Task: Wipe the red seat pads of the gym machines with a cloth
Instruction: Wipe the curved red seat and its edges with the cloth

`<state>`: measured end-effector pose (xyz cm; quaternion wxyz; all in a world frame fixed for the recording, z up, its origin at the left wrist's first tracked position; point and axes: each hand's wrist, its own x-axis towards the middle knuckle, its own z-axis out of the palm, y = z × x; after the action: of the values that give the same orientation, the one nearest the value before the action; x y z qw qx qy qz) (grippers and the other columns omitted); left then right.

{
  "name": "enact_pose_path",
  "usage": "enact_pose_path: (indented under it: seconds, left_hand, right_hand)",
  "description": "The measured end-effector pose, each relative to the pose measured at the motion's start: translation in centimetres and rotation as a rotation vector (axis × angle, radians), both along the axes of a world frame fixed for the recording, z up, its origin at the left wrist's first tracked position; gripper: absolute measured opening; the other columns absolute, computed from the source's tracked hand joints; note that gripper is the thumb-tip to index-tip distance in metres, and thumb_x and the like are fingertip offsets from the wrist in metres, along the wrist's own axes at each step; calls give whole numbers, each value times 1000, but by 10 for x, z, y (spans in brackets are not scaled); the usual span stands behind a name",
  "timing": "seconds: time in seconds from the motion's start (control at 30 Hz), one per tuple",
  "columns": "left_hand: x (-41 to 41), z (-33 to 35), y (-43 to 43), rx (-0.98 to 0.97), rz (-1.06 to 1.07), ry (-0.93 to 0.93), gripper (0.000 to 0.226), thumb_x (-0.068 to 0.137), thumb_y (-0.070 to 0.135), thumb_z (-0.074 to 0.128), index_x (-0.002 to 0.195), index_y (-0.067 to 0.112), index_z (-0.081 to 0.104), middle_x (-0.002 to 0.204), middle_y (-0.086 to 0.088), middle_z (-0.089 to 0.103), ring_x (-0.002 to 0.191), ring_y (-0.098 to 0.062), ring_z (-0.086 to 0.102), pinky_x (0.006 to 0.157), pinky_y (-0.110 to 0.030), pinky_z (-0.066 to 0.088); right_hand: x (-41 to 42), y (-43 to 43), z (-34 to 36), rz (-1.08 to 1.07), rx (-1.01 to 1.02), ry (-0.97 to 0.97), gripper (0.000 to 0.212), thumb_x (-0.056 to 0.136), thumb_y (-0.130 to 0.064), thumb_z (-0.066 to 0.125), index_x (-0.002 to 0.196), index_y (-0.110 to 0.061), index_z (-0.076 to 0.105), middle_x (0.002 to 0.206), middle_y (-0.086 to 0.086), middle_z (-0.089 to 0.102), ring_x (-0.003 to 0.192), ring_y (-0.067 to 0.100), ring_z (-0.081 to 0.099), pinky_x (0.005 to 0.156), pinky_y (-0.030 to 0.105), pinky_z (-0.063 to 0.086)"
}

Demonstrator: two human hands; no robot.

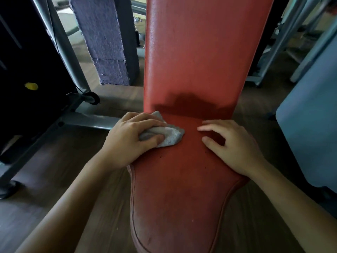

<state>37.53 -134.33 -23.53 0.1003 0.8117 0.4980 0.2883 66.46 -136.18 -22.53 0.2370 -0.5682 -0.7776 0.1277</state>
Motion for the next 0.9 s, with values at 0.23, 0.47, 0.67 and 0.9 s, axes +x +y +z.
enact_pose_path:
  seconds: [0.23,0.47,0.67,0.9]
  left_hand:
    - [3,3,-7,0,59,27,43,83,63,52,119,44,69,125,31,61,120,1,48,99,-8,32]
    - [12,13,-14,-60,121,35,42,80,61,54,116,45,70,125,34,59,124,1,50,105,-34,45]
    - [20,28,-3,-53,84,157,42,78,70,53,107,44,69,109,30,63,103,-4,53,92,-29,45]
    - [13,16,8,36,-81,247,49,92,73,39,134,51,53,135,27,51,127,-3,43,104,-28,38]
  right_hand:
    - [3,4,-4,65,83,58,21,91,-42,62,109,-44,71,122,-25,62,116,5,52,102,41,40]
    - [3,6,-3,61,73,74,19,92,-44,63,109,-42,70,118,-25,63,114,7,53,96,37,40]
    - [7,8,-1,61,27,98,21,92,-46,60,110,-41,69,118,-26,62,115,5,52,99,42,42]
    - [3,4,5,27,-25,117,20,90,-45,60,108,-44,70,117,-30,61,114,-4,51,103,36,42]
